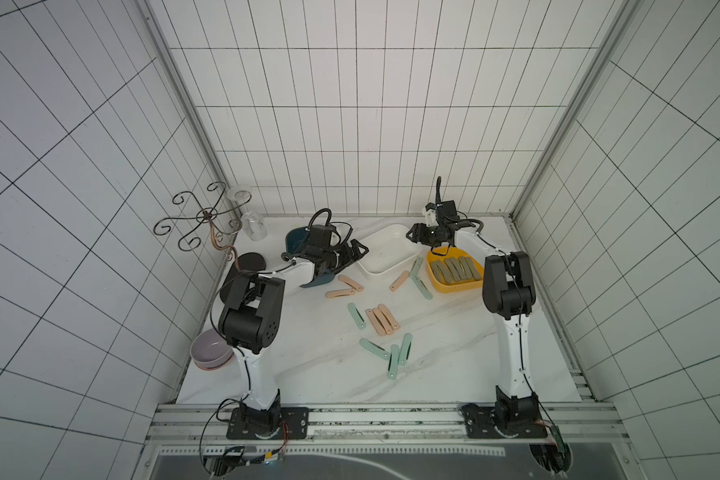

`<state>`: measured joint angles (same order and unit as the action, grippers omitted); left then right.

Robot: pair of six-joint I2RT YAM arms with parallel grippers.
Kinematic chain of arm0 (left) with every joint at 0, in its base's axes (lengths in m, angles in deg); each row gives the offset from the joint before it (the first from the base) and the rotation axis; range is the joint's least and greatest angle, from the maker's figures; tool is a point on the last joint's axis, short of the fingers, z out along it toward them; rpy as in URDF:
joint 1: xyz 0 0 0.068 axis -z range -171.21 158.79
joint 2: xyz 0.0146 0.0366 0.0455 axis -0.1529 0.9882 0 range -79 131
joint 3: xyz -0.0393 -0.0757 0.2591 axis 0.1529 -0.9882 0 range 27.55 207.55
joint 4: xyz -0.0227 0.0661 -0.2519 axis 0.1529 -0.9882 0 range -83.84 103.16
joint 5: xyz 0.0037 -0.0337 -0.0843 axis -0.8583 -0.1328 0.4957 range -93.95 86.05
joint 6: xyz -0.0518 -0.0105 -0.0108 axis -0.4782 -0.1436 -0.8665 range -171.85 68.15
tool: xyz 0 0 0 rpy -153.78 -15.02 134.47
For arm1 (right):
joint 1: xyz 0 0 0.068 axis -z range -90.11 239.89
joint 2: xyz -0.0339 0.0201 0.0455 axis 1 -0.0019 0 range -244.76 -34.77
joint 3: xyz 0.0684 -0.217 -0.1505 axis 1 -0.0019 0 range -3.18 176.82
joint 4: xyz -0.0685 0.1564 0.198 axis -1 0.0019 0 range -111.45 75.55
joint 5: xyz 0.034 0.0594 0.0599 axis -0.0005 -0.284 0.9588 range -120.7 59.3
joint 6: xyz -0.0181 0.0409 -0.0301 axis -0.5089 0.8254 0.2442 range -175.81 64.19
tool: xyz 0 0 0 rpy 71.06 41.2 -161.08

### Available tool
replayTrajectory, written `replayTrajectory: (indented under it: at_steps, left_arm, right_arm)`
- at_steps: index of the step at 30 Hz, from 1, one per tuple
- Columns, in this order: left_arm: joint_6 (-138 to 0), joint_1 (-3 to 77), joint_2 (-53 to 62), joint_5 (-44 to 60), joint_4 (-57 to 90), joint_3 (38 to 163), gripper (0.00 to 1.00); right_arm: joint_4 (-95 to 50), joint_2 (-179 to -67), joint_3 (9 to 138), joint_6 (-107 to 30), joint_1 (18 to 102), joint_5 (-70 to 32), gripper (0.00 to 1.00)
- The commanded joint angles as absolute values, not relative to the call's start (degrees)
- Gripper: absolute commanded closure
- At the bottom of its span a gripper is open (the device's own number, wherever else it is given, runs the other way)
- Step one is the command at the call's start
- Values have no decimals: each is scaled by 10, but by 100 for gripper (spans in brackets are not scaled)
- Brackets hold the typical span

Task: Place the fruit knives into the storage box by color
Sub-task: Adjust the storage box at the center of the board.

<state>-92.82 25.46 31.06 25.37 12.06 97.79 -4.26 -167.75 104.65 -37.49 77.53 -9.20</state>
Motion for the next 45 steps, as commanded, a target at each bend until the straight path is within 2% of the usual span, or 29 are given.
replayTrajectory:
  at_steps: [1, 8, 24, 38, 45]
  left_arm:
    - [-927, 255, 326, 258, 128, 997, 3]
    - [-923, 254, 338, 263, 123, 1011, 3]
    - [-912, 250, 383, 278, 108, 1058, 3]
    - [-918, 241, 394, 279, 106, 1092, 3]
    - [-915, 236, 401, 272, 88, 1116, 3]
  right_arm:
    - [-35, -1672, 1093, -378, 761, -69, 40]
    - [-54, -1636, 1045, -381, 738, -68, 43]
    - [-155, -1518, 816, -350, 701, -79, 44]
    - [-140, -1568, 844, -355, 702, -95, 41]
    - [-127, -1556, 842, -365, 708, -119, 30]
